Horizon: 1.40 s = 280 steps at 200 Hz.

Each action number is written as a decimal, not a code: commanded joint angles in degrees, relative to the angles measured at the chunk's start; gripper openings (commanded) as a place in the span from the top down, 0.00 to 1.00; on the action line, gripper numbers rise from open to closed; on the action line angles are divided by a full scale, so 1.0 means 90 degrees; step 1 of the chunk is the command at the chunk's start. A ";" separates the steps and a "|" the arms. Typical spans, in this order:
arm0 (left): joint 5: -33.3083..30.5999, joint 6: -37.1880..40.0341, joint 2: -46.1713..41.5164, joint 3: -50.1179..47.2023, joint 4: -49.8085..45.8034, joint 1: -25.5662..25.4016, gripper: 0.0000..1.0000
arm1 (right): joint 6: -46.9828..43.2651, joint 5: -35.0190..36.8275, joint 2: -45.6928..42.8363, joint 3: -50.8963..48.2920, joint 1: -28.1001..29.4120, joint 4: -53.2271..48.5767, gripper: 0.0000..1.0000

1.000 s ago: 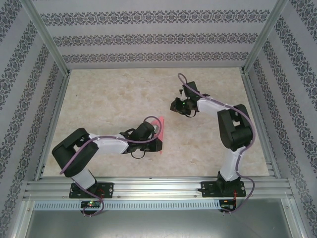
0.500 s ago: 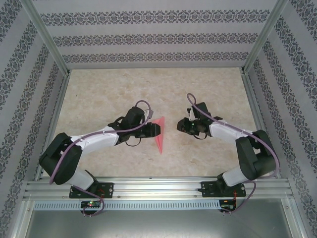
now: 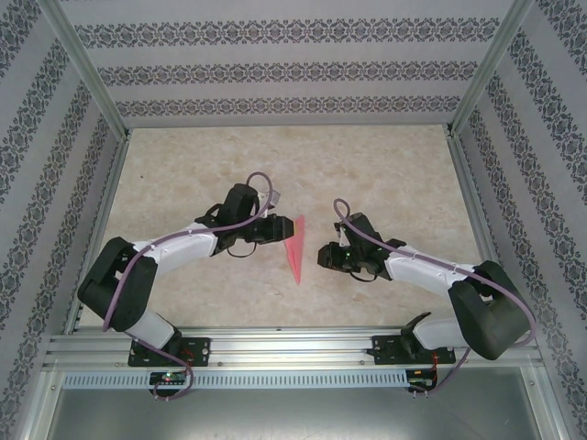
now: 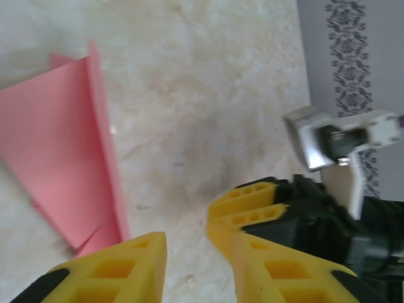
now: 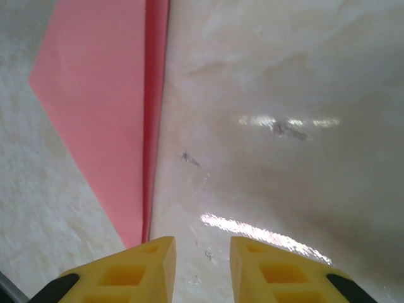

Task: Fold a paper plane with a square sheet of paper (fold left side to right side)
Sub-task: Fold the wing for the fifth time at the center of the table.

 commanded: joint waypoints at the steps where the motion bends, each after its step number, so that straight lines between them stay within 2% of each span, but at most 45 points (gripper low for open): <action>1: 0.0512 0.0442 0.0454 0.0552 -0.0020 -0.0241 0.67 | 0.0186 0.0129 -0.0218 -0.0094 0.0033 0.0203 0.71; 23: 0.0367 0.0549 0.1034 0.0882 -0.0245 -0.0331 0.67 | 0.0168 0.0150 -0.0328 -0.0136 0.0034 0.0085 0.71; 47: -0.0267 0.0879 0.1493 0.1229 -0.0837 -0.0326 0.69 | 0.0332 0.0001 -0.0434 -0.0272 0.0163 0.0422 0.72; 106: -0.0847 0.1203 0.2058 0.1442 -0.1277 -0.0263 0.74 | 0.0832 -0.0123 0.0104 -0.0292 0.1019 0.1409 0.79; 158: -0.0974 0.1236 0.2187 0.1181 -0.1150 -0.0165 0.75 | 0.1392 -0.0422 0.0816 -0.0350 0.1399 0.2474 0.80; 280: -0.1087 0.1175 0.2459 0.0929 -0.0809 -0.0141 0.78 | 0.1909 -0.0674 0.1262 -0.0500 0.1576 0.2993 0.80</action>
